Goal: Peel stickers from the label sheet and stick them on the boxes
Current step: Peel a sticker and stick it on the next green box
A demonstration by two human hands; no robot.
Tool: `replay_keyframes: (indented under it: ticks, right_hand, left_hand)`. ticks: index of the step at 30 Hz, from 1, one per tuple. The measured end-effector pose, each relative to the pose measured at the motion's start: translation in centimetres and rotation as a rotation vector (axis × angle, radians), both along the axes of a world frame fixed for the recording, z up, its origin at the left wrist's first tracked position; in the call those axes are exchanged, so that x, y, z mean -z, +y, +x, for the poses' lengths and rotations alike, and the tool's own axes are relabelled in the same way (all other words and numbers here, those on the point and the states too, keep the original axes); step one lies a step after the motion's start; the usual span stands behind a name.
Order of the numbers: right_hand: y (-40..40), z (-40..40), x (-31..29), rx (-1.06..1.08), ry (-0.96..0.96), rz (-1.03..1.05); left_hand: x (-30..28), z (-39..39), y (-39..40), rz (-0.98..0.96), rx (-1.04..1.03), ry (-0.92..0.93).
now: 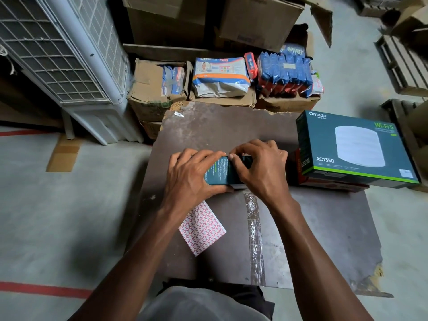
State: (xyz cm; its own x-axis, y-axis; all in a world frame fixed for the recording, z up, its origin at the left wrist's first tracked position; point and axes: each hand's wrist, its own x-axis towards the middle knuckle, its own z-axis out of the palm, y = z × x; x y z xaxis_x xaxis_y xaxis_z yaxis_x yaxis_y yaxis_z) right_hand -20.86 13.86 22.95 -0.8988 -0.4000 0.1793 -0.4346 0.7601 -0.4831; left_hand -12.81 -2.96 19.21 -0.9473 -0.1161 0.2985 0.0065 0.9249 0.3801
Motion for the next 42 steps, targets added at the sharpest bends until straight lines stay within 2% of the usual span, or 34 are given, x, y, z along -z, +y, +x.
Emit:
replay_keyframes:
  ticks: [4,8,13,15,18,26,29,32,35,39,42]
  right_hand:
    - [0.4,-0.6,-0.5,-0.028,-0.020,0.041]
    - [0.5,-1.6,-0.3,-0.130,-0.189,0.018]
    - [0.0,-0.8,0.1,0.007,-0.157,-0.117]
    - [-0.1,-0.5,0.0,0.042,-0.100,-0.040]
    - [-0.4,-0.7,-0.3,0.050,-0.118,0.059]
    - [0.2,-0.8,-0.7,-0.123,-0.098,0.248]
    - [0.7,-0.5,0.1,-0.127,-0.047,0.110]
    - [1.2,0.1,1.2,0.012,0.036,-0.079]
    - [1.9,1.0,2.3,0.209,0.086,-0.248]
    - [2.8,2.4,3.7,0.416,0.165,-0.513]
    - [4.0,2.7,5.9,0.456,0.074,-0.569]
  left_hand:
    - [0.1,0.3,0.1,-0.013,-0.002,0.001]
    - [0.2,0.5,0.2,-0.027,-0.007,-0.017]
    - [0.3,0.2,0.1,-0.016,-0.020,0.003]
    - [0.4,0.2,0.2,-0.015,-0.018,0.003]
    - [0.4,0.2,0.0,-0.030,-0.018,-0.005]
    - [-0.3,0.2,0.0,-0.050,-0.022,-0.082]
    - [-0.6,-0.1,0.3,-0.189,-0.007,-0.099]
    - [-0.8,-0.9,0.6,-0.283,0.065,-0.118]
    - [-0.8,-2.1,1.1,-0.290,0.105,-0.152]
    - [-0.9,-3.3,0.4,-0.325,0.065,-0.104]
    - [-1.4,-3.7,-1.6,-0.180,-0.007,-0.121]
